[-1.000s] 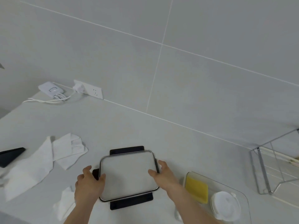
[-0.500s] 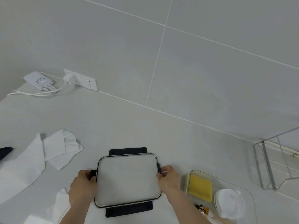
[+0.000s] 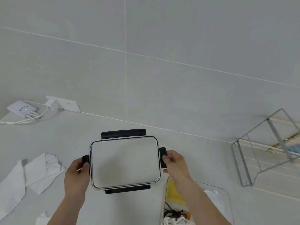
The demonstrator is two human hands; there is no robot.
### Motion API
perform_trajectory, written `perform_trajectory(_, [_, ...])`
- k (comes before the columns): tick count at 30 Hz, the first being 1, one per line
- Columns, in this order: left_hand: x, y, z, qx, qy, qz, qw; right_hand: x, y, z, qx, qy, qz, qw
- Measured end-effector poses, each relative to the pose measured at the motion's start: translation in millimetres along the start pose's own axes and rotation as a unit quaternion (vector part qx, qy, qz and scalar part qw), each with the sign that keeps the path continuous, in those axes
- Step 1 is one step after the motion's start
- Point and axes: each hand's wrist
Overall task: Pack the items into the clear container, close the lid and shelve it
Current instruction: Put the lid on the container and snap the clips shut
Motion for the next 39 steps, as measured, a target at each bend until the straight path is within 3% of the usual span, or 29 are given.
perform_trajectory(6, [78,56,-74,-0.132,0.097,-0.101,0.981,-9,-128,14,0.046,-0.020,0.123,0.991])
perform_trajectory(10, [96,87,-125,-0.240,0.154,-0.087,0.955,14,-205,15,0.079,-0.004,0.196,0.978])
perform_trajectory(17, [61,97,-180,-0.355,0.113,-0.041,0.927,78,-263,3,0.097,0.096,0.292,0.947])
perform_trajectory(26, [5,87,-198,-0.346,-0.033,0.039,0.937,143,-245,-13,0.185,0.107,0.118,0.970])
perform_trajectory(33, [-25,86,-205,-0.276,0.029,0.128,0.952,160,-231,-22,0.187,0.114,0.060,0.974])
perform_trajectory(39, [-24,89,-215,-0.255,0.053,0.133,0.956,175,-227,-19,0.184,0.127,0.063,0.973])
Point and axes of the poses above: each hand's wrist, its own z-axis towards the middle knuckle, its own y-axis out of the palm, x = y × z, and after that the axes turned 12 degrees about x, right-handed
